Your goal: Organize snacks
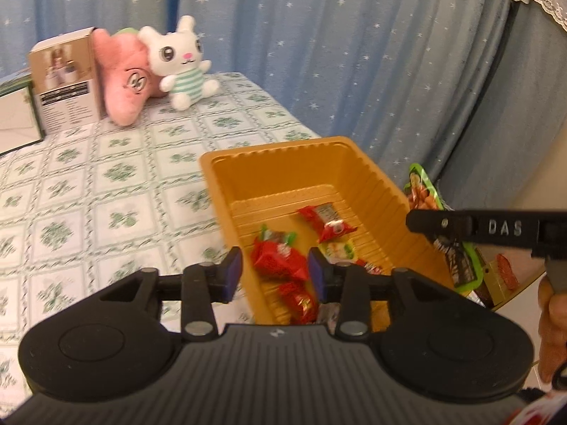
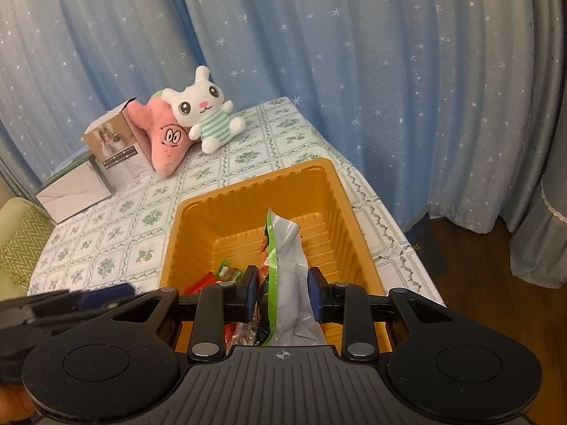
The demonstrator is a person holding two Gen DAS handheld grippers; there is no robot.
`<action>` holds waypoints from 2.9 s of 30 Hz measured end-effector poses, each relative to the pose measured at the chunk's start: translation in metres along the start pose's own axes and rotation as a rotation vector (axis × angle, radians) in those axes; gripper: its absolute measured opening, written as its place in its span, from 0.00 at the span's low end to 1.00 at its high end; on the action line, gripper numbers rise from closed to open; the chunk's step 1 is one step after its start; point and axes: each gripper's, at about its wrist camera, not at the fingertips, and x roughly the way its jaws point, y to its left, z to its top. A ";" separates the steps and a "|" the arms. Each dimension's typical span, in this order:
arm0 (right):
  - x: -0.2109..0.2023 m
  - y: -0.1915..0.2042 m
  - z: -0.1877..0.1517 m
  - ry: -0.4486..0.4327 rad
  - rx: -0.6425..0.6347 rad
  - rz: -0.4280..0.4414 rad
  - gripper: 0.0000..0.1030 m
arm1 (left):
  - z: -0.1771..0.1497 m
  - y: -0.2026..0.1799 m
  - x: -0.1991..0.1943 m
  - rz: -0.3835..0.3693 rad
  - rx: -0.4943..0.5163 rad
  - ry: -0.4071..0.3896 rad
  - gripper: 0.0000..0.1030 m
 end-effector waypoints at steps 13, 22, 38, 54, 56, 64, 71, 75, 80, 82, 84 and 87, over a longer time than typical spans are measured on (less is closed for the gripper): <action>0.002 -0.001 0.008 -0.022 0.068 0.029 0.55 | -0.023 0.021 -0.032 0.070 -0.051 -0.020 0.74; -0.034 0.001 -0.012 -0.015 0.078 -0.009 0.59 | -0.036 0.018 -0.060 0.090 -0.072 -0.036 1.00; -0.119 0.045 -0.062 -0.007 -0.047 -0.018 0.80 | -0.070 0.006 -0.143 0.165 -0.088 -0.062 1.00; -0.179 0.080 -0.105 0.001 -0.155 -0.034 0.89 | -0.098 -0.012 -0.213 0.251 -0.140 -0.081 1.00; -0.184 0.084 -0.108 -0.001 -0.160 -0.028 0.89 | -0.100 -0.013 -0.219 0.258 -0.148 -0.082 1.00; -0.203 0.094 -0.120 -0.018 -0.175 -0.013 0.89 | -0.106 -0.018 -0.239 0.281 -0.180 -0.109 1.00; -0.213 0.102 -0.127 -0.029 -0.190 -0.012 0.89 | -0.114 -0.022 -0.250 0.270 -0.170 -0.113 1.00; -0.216 0.107 -0.131 -0.032 -0.195 -0.012 0.89 | -0.117 -0.023 -0.254 0.274 -0.169 -0.116 1.00; -0.219 0.112 -0.132 -0.037 -0.201 -0.015 0.89 | -0.120 -0.023 -0.258 0.278 -0.168 -0.120 1.00; -0.221 0.114 -0.132 -0.040 -0.203 -0.015 0.89 | -0.120 -0.024 -0.259 0.280 -0.165 -0.121 1.00; -0.222 0.114 -0.133 -0.042 -0.208 -0.016 0.89 | -0.120 -0.024 -0.260 0.279 -0.167 -0.122 1.00; -0.223 0.114 -0.133 -0.048 -0.209 -0.017 0.89 | -0.120 -0.025 -0.261 0.280 -0.165 -0.126 1.00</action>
